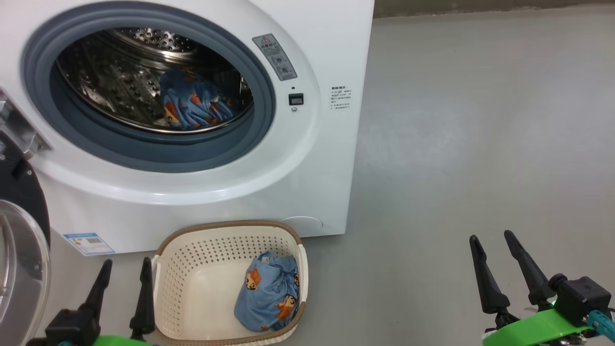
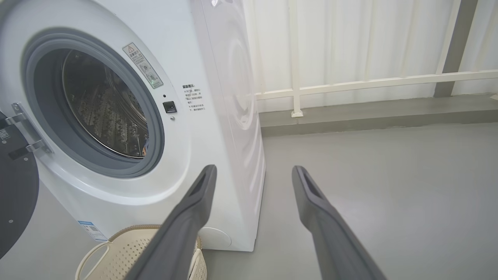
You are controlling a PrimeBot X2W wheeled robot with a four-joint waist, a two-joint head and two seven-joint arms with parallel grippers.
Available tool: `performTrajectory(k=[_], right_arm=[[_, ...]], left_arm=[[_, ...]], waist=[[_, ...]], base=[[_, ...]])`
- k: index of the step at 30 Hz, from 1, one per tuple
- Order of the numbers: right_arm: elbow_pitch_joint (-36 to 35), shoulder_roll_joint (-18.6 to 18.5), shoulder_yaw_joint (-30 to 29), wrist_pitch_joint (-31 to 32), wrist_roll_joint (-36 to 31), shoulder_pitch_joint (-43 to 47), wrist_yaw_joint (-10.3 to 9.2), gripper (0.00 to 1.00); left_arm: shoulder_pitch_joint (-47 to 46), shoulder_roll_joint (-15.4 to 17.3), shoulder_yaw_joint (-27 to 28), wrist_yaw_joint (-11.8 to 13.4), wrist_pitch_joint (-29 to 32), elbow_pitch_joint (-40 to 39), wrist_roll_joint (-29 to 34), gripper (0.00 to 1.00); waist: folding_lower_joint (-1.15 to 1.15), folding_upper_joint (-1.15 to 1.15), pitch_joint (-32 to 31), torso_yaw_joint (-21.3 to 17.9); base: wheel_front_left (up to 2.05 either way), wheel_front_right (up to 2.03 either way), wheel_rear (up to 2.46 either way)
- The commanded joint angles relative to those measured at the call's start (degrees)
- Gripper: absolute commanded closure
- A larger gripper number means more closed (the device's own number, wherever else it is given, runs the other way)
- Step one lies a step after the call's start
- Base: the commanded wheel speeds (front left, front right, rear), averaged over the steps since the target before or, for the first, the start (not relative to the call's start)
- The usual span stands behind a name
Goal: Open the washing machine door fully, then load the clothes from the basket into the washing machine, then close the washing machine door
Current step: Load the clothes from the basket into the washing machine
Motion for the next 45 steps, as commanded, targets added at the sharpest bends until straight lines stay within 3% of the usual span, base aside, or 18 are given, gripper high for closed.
performTrajectory(k=[1, 26, 45], right_arm=[[-1.7, -0.7, 0.5, -0.4, 0.3, 0.1, 0.32, 0.0], [-2.8, 0.2, 0.2, -0.4, 0.0, -0.9, 0.32, 0.0], [-4.5, 1.1, -0.2, -0.4, -0.7, -8.4, 0.32, 0.0]], left_arm=[[0.6, 0.7, 1.6, 0.0, -0.4, -2.4, -0.4, 0.0], [2.6, -0.5, 2.9, 0.0, -0.4, -5.1, 0.0, 0.0], [-6.5, -1.3, -1.2, 0.0, -0.4, 5.7, -2.1, 0.0]], waist=[[0.0, 0.0, -0.4, 0.3], [0.0, 0.0, 1.5, -0.4], [0.0, 0.0, 15.6, -0.8]], base=[[0.0, 0.0, 0.0], [0.0, 0.0, 0.0], [0.0, 0.0, 0.0]])
